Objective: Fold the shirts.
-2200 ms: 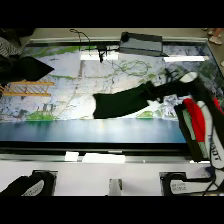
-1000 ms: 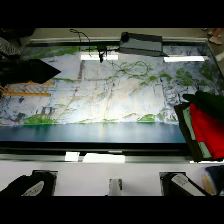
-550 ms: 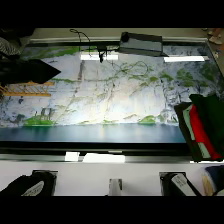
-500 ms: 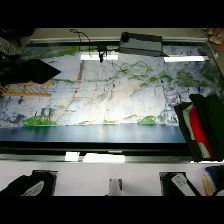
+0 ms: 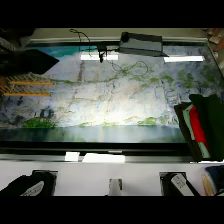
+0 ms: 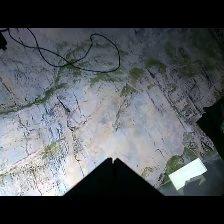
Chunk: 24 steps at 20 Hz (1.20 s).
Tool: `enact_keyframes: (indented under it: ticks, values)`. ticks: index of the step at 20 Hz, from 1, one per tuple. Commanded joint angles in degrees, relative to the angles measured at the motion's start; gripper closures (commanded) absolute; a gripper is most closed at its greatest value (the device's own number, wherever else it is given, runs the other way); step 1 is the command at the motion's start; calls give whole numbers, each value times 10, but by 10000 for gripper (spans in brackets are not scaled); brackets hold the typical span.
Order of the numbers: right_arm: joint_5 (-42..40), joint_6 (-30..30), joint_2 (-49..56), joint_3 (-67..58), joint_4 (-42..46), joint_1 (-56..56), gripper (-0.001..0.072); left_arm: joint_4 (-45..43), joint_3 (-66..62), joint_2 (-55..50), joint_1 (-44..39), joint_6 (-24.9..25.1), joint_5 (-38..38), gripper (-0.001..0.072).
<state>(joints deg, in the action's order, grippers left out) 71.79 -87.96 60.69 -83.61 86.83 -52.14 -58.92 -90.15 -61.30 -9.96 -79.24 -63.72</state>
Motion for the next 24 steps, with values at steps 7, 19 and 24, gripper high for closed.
enact_keyframes:
  ticks: [7, 19, 24]
  values:
    - [105, -87, 131, -88, -14, 447, 21, -408, -80, -188, -57, -203, -264, -13]
    - [153, -109, 201, -88, -17, 517, 50, -394, -1, -180, -65, -170, -231, -13]
    - [153, -109, 201, -88, -17, 517, 50, -394, -1, -180, -65, -170, -230, -13]
